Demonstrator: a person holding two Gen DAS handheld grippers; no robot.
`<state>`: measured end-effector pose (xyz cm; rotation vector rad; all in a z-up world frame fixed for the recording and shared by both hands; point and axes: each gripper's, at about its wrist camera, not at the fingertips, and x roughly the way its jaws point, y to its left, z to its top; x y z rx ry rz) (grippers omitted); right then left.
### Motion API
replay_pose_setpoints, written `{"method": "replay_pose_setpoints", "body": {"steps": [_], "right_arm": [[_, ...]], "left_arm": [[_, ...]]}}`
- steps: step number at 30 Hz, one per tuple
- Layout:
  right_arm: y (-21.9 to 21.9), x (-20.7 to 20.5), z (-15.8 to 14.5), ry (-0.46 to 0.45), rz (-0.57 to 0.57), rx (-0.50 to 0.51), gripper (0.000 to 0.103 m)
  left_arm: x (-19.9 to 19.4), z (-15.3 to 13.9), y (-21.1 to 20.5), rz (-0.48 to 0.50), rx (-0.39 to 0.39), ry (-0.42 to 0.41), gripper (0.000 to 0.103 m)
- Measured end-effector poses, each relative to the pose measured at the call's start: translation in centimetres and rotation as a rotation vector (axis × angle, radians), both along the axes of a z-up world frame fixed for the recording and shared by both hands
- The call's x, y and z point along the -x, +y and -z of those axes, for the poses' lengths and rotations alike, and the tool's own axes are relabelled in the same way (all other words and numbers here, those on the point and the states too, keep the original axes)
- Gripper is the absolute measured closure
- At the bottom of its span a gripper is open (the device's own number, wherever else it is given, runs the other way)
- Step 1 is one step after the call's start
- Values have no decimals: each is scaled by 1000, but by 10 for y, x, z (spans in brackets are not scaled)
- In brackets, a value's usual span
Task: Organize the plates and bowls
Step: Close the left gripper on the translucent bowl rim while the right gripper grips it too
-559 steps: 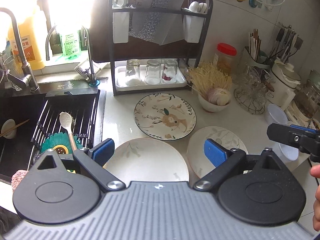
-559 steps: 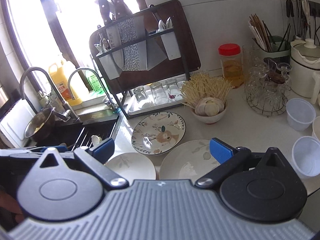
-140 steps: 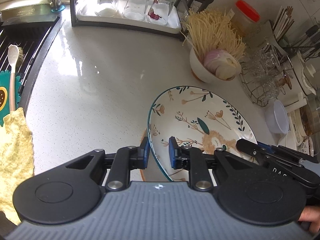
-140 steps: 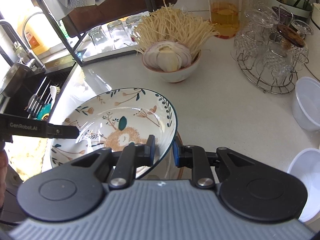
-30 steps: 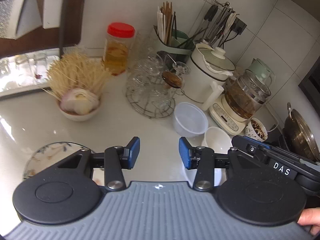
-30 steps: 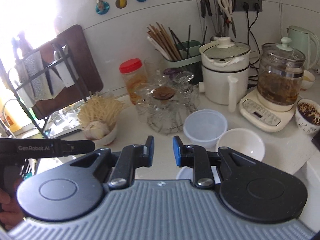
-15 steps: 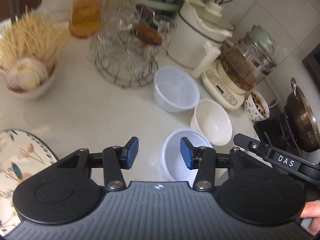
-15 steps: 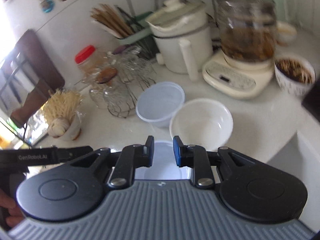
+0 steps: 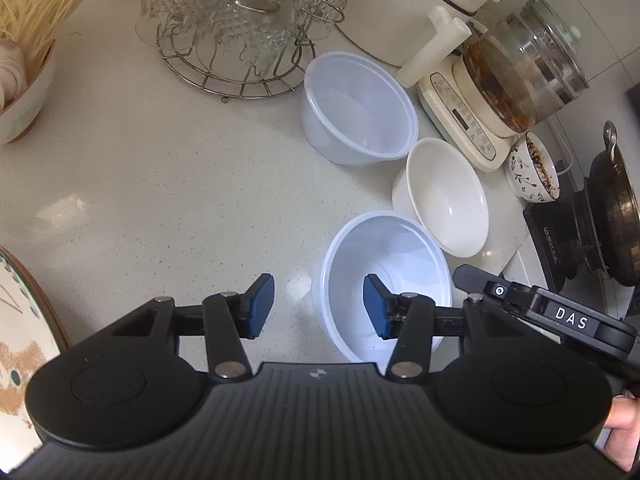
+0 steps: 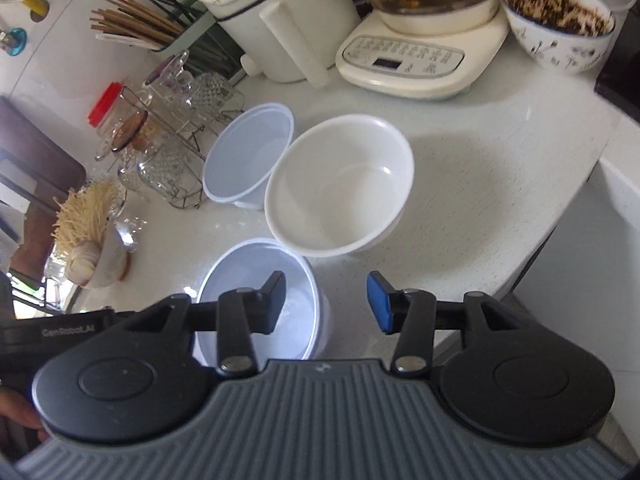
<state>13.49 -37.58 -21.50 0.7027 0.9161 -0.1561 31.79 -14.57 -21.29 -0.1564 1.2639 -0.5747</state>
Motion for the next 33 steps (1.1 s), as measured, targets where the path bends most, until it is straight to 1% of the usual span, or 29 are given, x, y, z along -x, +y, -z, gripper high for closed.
{"method": "replay_pose_setpoints", "body": {"steps": [3,6,8,10,12,14,15,17,18,19,20,21,22,25,27,30,33], "right_arm": [[0,-2,7,18,5,-5,55],[1,-4,15,26,-14,-50,58],[5,-7,17,35,-31,-32,60],[5,-11,18,39,-54,-51,61],[8,-18,19,63,-78,-31,66],[10,-23,19,63,-109,-25,66],[11,-26,20,66,-121,-19,67],[12,-30,22,75,-142,-7,73],[11,-30,24,80,-145,-5,76],[10,-31,25,80,-145,-5,76],[9,-30,26,78,-143,-11,77],[7,-30,28,77,-145,-25,83],[6,-30,30,80,-146,-39,86],[5,-29,31,75,-142,-57,86],[7,-29,30,73,-143,-56,87],[8,-29,28,70,-146,-46,87],[7,-28,27,58,-134,-63,87]], "left_arm": [[0,5,0,-11,-3,-4,48],[0,9,0,-14,3,0,49],[0,10,1,-11,10,1,50],[-1,13,-1,-5,17,9,53],[-2,15,-4,3,19,16,57],[-3,17,-9,16,14,17,60],[-4,18,-11,21,10,19,62],[-5,21,-14,19,0,17,66],[-5,21,-15,12,-11,14,72],[-5,23,-16,9,-18,15,78],[-5,24,-15,4,-18,19,81],[-6,25,-15,0,-17,24,86],[-6,25,-14,1,-12,28,89],[-5,24,-15,12,-12,28,94],[-4,22,-16,13,-11,20,96],[-3,19,-15,18,-3,10,96],[-3,18,-12,18,0,3,96]]}}
